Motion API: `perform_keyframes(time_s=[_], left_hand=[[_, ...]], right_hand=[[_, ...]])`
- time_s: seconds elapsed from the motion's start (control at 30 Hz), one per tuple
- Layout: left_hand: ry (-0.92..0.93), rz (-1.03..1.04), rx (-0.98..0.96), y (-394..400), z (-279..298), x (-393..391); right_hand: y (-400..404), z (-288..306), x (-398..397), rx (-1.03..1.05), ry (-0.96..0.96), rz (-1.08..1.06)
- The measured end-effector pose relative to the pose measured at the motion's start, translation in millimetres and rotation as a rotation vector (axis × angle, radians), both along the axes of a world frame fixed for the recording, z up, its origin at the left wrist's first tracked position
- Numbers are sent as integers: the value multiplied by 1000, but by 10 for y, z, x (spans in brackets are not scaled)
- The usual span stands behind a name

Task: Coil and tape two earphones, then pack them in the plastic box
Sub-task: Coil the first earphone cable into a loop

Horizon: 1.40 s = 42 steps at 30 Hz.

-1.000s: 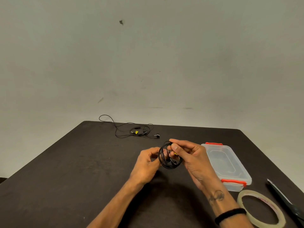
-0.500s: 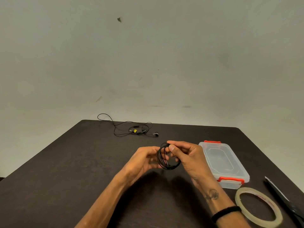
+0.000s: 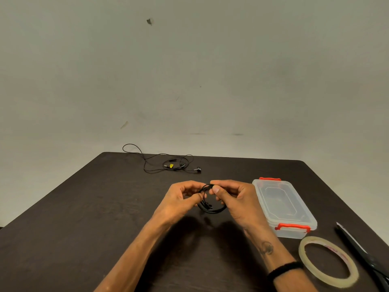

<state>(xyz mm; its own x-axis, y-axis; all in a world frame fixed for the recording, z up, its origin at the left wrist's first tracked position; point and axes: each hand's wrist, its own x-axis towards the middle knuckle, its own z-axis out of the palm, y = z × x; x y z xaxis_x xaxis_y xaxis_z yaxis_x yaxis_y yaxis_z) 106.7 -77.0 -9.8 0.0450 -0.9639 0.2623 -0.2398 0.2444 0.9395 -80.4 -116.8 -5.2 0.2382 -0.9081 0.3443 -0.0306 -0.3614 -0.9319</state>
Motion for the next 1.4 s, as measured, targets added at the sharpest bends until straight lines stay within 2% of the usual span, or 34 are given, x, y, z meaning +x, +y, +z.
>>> perform_keyframes(time_s=[0.13, 0.57, 0.8, 1.23, 1.33, 1.4], left_hand=[[-198, 69, -39, -37, -42, 88], [-169, 29, -81, -22, -44, 45], [-225, 198, -217, -16, -90, 8], [-791, 300, -650, 128, 12, -59], [-757, 314, -706, 100, -3, -39], [-643, 307, -679, 94, -12, -56]], right_hand=[[34, 10, 22, -34, 58, -3], [70, 28, 28, -45, 106, 18], [84, 23, 44, -25, 84, 28], [73, 5, 32, 24, 48, -7], [59, -9, 39, 65, 13, -13], [65, -8, 37, 68, 6, -7]])
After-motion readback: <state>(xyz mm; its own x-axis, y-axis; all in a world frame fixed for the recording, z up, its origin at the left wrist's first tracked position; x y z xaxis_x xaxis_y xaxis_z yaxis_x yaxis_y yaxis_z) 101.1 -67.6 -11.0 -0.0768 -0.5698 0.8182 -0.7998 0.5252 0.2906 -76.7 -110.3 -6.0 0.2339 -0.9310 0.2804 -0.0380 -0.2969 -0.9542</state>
